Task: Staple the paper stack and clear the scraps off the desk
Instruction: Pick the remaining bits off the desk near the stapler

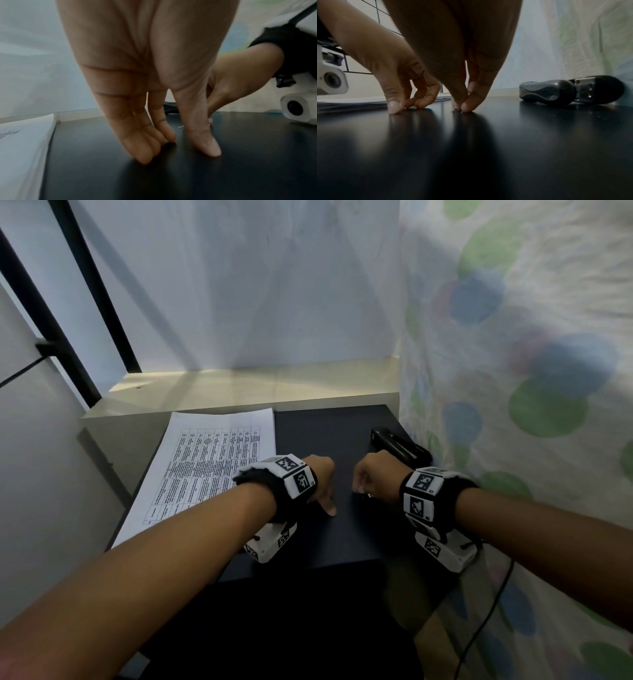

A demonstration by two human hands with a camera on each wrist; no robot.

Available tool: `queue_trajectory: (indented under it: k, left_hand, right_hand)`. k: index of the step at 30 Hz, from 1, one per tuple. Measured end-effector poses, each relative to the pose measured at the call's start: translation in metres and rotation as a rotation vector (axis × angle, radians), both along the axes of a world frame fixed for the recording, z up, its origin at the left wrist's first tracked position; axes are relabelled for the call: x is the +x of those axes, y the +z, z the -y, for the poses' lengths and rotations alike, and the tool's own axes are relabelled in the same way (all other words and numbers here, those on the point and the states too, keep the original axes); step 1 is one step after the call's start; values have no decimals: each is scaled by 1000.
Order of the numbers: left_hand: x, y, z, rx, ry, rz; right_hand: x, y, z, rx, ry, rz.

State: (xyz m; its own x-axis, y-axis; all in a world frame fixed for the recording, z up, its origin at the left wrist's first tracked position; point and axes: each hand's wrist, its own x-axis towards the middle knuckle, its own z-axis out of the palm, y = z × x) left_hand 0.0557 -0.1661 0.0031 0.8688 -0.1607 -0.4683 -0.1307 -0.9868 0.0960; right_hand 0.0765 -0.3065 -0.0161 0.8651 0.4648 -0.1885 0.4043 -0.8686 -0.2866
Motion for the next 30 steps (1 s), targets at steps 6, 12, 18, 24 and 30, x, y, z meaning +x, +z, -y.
queue_trajectory:
  k: [6,12,18,24,30]
  left_hand:
    - [1,0,0,-3,-5,3]
    - [4,-4,0,1,-1,55]
    - [13,-6,12,-92,-21,90]
    - [19,-10,35,-93,-33,126]
    - [24,-8,45,-149,9,143]
  right_hand:
    - [-2,-1,-2,-40,6,-14]
    - [7,7,16,165,-79,-119]
    - [15,15,35,298,-134,-107]
    - [19,5,38,266,-163,-90]
    - [20,3,44,316,-181,-110]
